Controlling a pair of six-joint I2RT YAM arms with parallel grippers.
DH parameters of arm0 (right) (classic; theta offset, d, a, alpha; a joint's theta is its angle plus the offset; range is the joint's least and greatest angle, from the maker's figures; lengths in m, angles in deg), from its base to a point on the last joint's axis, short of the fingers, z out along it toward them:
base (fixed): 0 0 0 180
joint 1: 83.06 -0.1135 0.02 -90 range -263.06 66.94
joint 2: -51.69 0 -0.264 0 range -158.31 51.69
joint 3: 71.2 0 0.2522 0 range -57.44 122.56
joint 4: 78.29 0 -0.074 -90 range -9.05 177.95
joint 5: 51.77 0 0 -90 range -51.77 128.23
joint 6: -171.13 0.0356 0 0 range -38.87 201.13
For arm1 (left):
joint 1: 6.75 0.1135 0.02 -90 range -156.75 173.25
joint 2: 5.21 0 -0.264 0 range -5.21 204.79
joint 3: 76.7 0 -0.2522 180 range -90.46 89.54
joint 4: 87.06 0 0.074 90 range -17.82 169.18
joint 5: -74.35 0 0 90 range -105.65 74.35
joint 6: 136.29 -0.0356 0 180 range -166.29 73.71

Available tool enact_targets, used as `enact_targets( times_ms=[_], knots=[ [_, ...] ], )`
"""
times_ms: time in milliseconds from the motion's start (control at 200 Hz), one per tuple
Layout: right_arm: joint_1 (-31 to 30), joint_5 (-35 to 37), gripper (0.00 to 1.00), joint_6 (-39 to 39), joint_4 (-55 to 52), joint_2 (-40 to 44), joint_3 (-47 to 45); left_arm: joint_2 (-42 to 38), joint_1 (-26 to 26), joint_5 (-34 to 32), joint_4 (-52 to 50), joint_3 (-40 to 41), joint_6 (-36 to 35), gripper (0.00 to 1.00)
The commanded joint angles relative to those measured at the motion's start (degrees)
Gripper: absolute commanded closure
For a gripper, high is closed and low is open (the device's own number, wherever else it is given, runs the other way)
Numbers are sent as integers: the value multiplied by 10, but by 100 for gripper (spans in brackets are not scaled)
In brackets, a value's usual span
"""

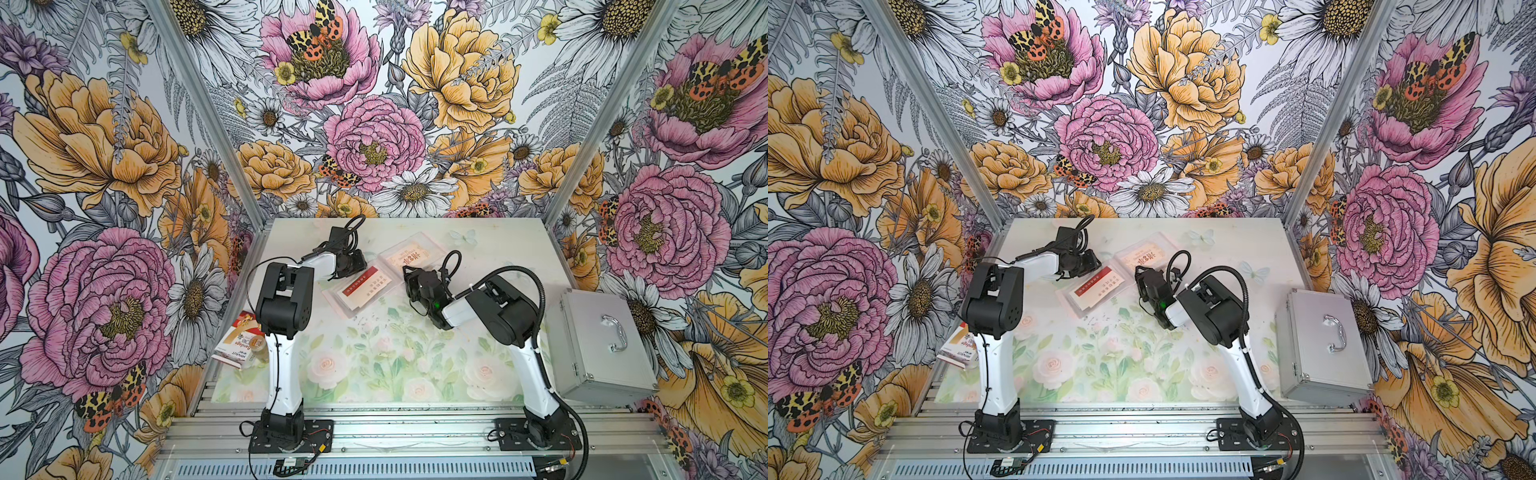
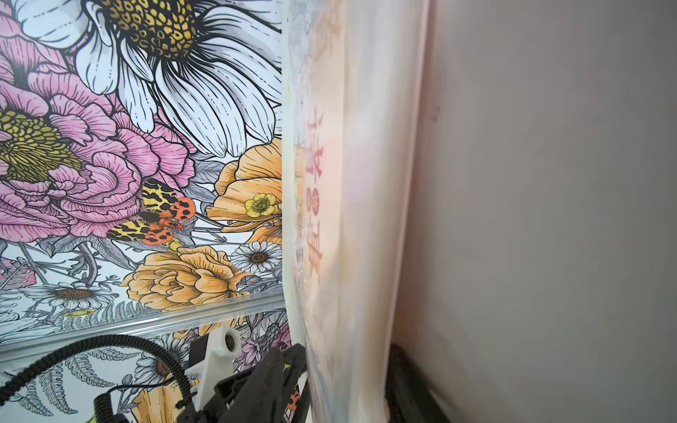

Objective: Place the photos into the photo albums
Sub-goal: Close the photo album at the center of the board.

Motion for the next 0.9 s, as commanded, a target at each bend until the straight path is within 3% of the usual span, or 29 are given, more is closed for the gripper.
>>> enact_targets(
  times_ms=[0, 100, 460, 716, 896],
  knots=[
    [-2, -52, 54, -29, -19, -32, 30, 17, -15, 1, -56, 34, -4, 62],
    [3, -77, 57, -50, -31, -33, 41, 17, -16, 3, -57, 34, -6, 62],
    [18, -99, 84, -116, -41, 3, 1, -16, -12, 9, -57, 35, -8, 62],
    [16, -73, 86, -238, -154, 78, -24, -128, -3, 24, -80, 47, -4, 61],
    [8, -33, 87, -319, -226, 128, -43, -252, 0, 29, -90, 133, 16, 61]
  ],
)
